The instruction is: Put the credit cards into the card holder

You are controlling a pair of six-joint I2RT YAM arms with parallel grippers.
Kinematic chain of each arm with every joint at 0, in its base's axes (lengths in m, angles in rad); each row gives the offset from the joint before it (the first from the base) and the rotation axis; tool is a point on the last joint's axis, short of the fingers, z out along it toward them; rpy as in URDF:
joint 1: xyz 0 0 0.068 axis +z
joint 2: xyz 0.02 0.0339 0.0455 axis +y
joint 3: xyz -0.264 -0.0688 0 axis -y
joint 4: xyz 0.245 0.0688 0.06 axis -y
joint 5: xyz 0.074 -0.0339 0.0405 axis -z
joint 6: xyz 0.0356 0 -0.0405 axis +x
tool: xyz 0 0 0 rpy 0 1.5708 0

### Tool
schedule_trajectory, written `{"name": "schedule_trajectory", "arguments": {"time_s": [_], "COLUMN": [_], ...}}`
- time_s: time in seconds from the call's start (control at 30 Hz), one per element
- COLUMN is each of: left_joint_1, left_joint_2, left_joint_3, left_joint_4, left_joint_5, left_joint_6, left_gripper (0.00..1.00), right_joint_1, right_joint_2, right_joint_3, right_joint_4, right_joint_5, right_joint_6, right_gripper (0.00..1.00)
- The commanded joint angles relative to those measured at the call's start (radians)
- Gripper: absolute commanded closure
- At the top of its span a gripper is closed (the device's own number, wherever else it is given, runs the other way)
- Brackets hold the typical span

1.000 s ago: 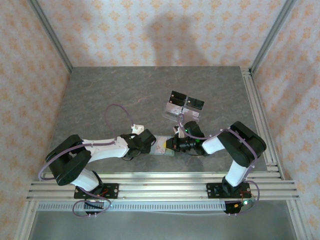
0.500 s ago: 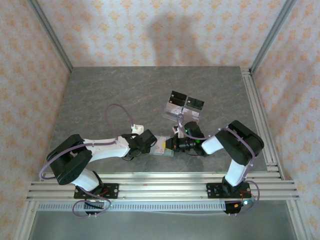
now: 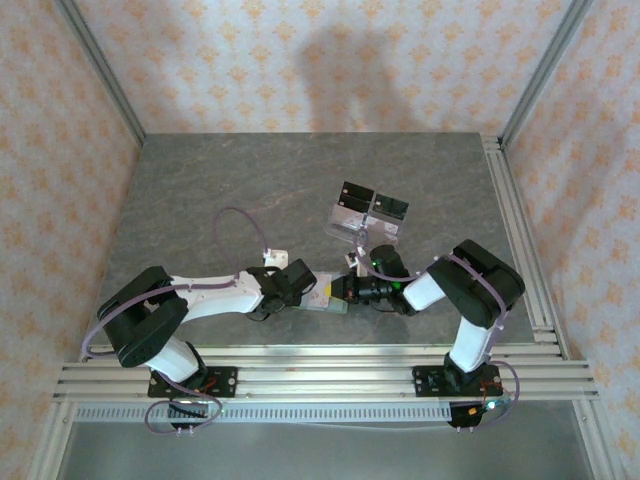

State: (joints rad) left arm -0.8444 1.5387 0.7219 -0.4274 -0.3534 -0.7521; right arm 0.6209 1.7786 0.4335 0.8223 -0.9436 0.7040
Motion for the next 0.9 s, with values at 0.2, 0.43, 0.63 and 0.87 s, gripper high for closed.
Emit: {"name": "schedule_trajectory", "arguments": {"time_s": [0.2,0.43,0.63,0.87], "left_joint_1": [0.001,0.002,0.004,0.004], "left_joint_2": [-0.035,-0.074,-0.053,-0.004], "left_joint_3": [0.000,0.031,0.034,0.029], "left_joint_4": [-0.098,-0.112,-0.086,-0.046], "left_joint_5": [-0.071,-0.084,-0.078,-0.067], "left_joint_6": [-0.027,-0.003,0.020,0.035], "left_gripper": [0.00,0.00,0.00,0.00], "right_joint_1": [0.010,0.008,0.008,0.008], "right_joint_2": [0.044,0.043,0.023,-0.039], "right_joint_3": [-0.023,-0.022,-0.020,-0.018], "right_joint_4": [0.063,0.059,0.049,-0.025], "right_joint_5": [-0.019,-0.012,0.001,0.015], "right_joint_6": [0.024,0.034,0.043,0.023], "right_gripper": [1.00,1.00,1.00,1.00]}}
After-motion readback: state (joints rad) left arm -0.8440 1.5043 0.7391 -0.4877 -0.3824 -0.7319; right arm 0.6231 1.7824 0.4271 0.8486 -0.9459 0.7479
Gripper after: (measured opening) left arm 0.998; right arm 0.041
